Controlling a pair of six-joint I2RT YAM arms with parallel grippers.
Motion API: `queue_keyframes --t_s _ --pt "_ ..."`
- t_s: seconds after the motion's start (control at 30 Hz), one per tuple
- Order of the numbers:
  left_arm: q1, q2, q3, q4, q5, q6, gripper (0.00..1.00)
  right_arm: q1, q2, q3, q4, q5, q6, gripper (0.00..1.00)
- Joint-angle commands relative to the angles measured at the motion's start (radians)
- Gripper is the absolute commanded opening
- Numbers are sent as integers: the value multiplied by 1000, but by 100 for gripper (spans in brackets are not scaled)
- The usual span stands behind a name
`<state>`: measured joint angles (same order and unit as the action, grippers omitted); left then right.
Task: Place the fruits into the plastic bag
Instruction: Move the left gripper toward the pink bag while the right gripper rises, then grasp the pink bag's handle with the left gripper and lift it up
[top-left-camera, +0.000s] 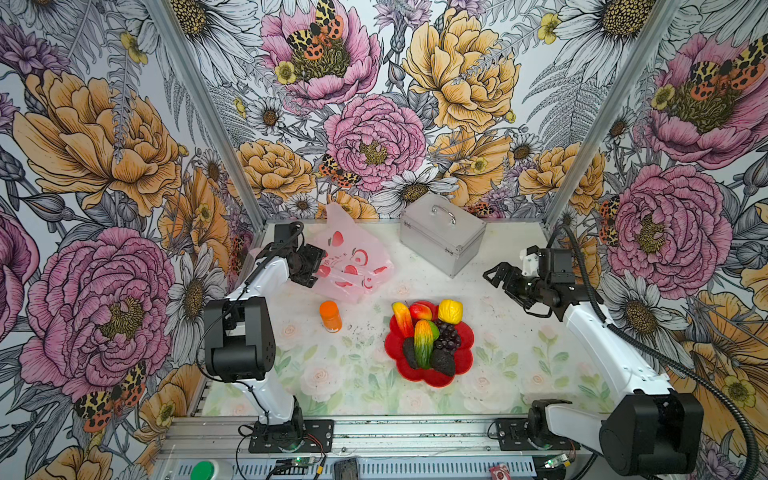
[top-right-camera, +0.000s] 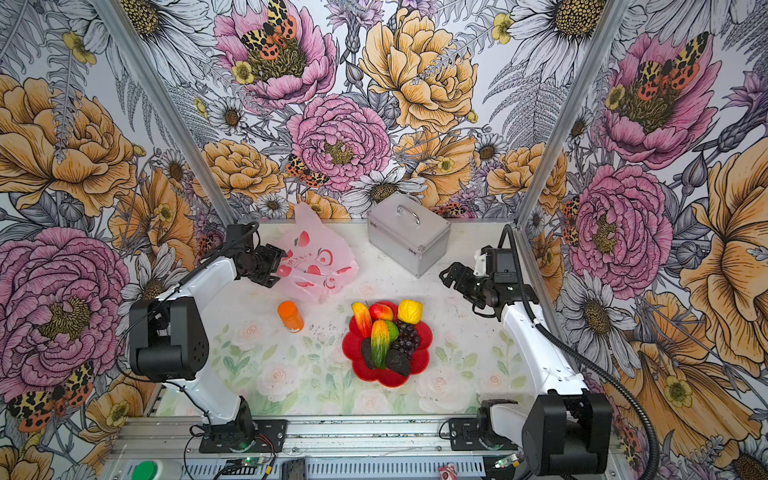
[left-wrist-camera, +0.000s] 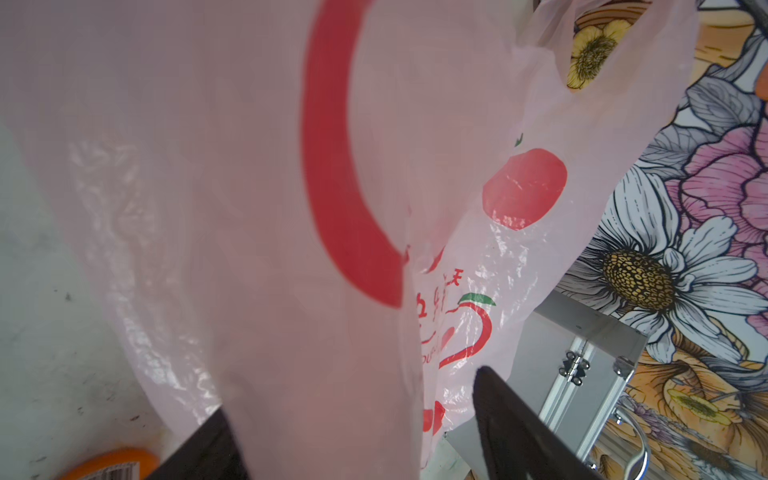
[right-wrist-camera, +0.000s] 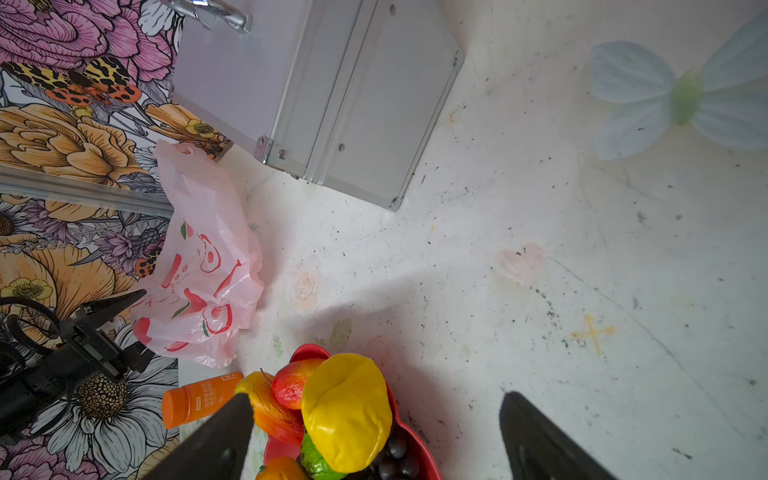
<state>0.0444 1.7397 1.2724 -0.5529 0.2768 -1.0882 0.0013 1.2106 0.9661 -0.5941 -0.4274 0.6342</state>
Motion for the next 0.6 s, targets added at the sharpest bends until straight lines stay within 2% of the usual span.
queue_keyframes --t_s 0.0,0.03,0.1,0.13,0.17,0.3,0.5,0.57 --pt "-10 13 27 3 -1 16 57 7 17 47 0 3 -21 95" --pt "-11 14 28 5 -2 17 47 8 21 50 0 1 -22 95" --pt "-11 14 31 2 -3 22 13 9 27 55 -1 1 -23 95" --pt "-13 12 38 0 -6 25 3 10 29 58 -1 1 -22 95" --pt "-15 11 51 -8 -10 31 0 11 30 59 -1 0 -22 95" --pt "-42 15 176 -79 -41 116 0 12 33 59 -1 1 -20 95" --pt "-132 70 552 -306 -131 354 0 11 19 66 -1 3 -9 95" --pt "-181 142 710 -403 -178 467 0 11 10 63 -1 3 2 95"
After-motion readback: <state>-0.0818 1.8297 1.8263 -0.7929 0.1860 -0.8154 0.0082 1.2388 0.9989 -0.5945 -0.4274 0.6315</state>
